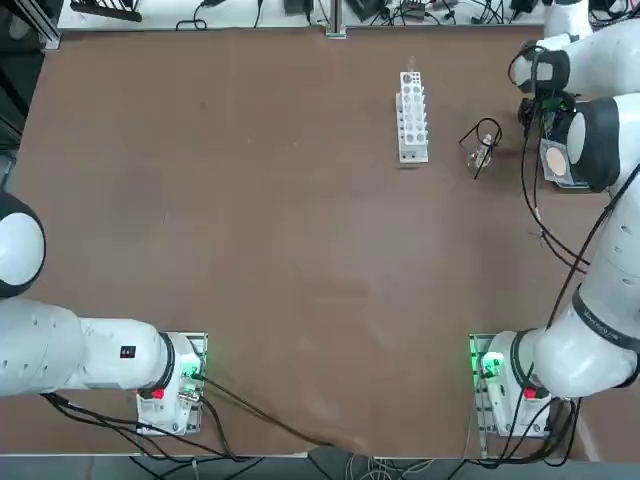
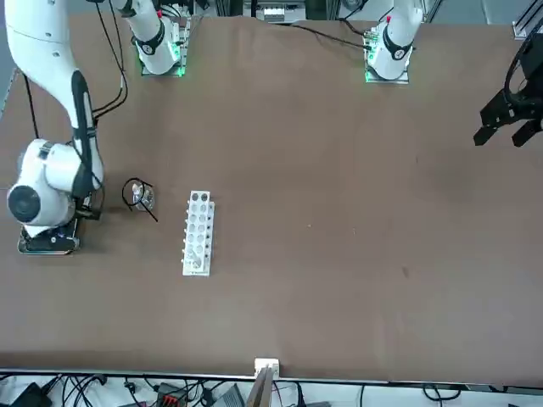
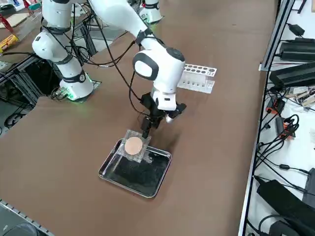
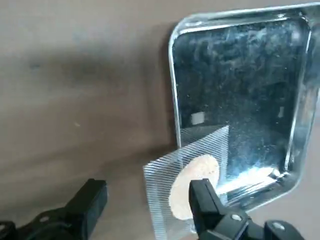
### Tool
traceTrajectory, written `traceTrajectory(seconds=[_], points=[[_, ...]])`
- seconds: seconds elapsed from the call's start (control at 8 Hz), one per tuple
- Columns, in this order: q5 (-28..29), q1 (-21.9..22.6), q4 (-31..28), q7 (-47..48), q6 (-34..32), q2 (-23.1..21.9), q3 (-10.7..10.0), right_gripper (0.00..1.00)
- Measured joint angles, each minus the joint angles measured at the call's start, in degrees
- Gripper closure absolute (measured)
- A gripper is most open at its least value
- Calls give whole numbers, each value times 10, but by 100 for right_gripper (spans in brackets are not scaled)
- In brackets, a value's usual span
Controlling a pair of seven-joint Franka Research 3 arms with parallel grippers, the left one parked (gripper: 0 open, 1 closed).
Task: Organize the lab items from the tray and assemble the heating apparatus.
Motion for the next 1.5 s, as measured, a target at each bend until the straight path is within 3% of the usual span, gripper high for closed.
traceTrajectory(seconds=[0.5,1.0,1.25,1.5], points=[[-87,-4,-34,50,16,0,13,0],[-130,-5,-42,75,17,0,20,4],[-142,-8,-47,98,18,0,33,13],[-144,-8,-49,117,18,0,46,13]])
